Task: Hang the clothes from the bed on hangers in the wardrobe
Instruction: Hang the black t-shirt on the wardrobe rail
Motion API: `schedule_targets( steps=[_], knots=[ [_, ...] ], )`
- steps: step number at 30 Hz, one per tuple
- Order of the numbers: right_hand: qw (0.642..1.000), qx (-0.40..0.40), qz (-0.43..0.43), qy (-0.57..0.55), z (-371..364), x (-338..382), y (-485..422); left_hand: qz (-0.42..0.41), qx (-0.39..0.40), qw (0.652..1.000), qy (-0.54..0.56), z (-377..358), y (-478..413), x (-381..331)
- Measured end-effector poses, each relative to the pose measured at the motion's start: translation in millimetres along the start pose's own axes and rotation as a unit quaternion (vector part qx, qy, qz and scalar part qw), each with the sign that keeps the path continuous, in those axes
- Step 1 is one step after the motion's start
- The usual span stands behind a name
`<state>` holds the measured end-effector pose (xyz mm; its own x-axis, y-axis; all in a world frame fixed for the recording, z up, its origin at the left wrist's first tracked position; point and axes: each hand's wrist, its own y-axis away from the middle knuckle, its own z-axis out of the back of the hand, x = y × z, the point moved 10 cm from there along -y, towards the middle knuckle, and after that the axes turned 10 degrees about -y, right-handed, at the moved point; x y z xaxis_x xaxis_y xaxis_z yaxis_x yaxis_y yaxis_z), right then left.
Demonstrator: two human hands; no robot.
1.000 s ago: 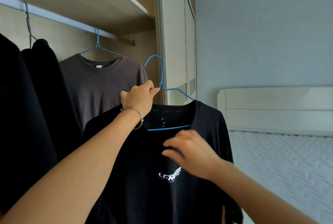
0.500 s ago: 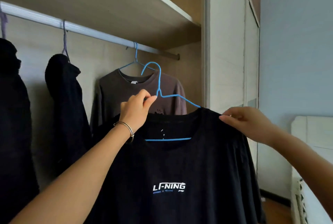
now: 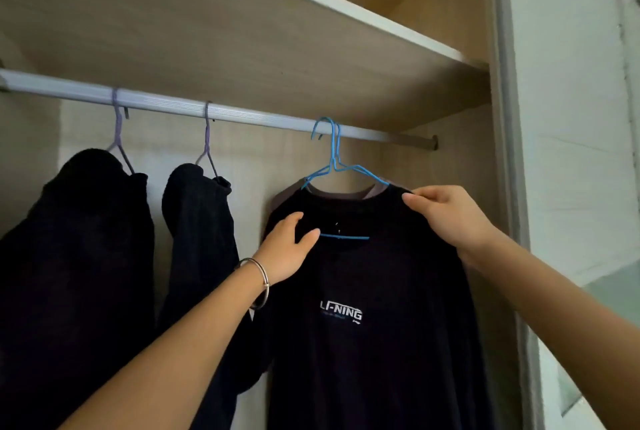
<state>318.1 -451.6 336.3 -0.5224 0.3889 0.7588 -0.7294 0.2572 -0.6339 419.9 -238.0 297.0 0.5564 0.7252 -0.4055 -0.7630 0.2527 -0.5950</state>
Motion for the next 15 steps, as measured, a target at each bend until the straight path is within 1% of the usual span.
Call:
schedule_targets(
  steps=[3, 5, 8, 13, 15],
  knots=[
    [0.999, -0.01, -0.016, -0.047, -24.7, 8.4, -38.8, 0.018, 0.016, 0.997, 0.072, -4.2, -13.3, 8.6],
    [0.997, -0.023, -0.02, -0.07, -40.7, 14.5, -61.3, 0.021, 0.007, 0.994, 0.111, 0.5, -25.0, 6.8],
    [0.993, -0.035, -0.038, -0.105, -64.9, 15.7, -90.8, 0.01, -0.018, 0.99, 0.137, 14.3, -47.6, -1.1],
    [0.983, -0.022, -0.074, -0.168, -101.6, -4.3, -113.5, 0.013, -0.049, 0.978, 0.202, 30.8, -83.8, -12.3],
    [0.984, -0.002, -0.067, -0.165, -113.7, -10.1, -112.4, 0.026, -0.056, 0.974, 0.217, 30.3, -96.3, -13.2]
  ],
)
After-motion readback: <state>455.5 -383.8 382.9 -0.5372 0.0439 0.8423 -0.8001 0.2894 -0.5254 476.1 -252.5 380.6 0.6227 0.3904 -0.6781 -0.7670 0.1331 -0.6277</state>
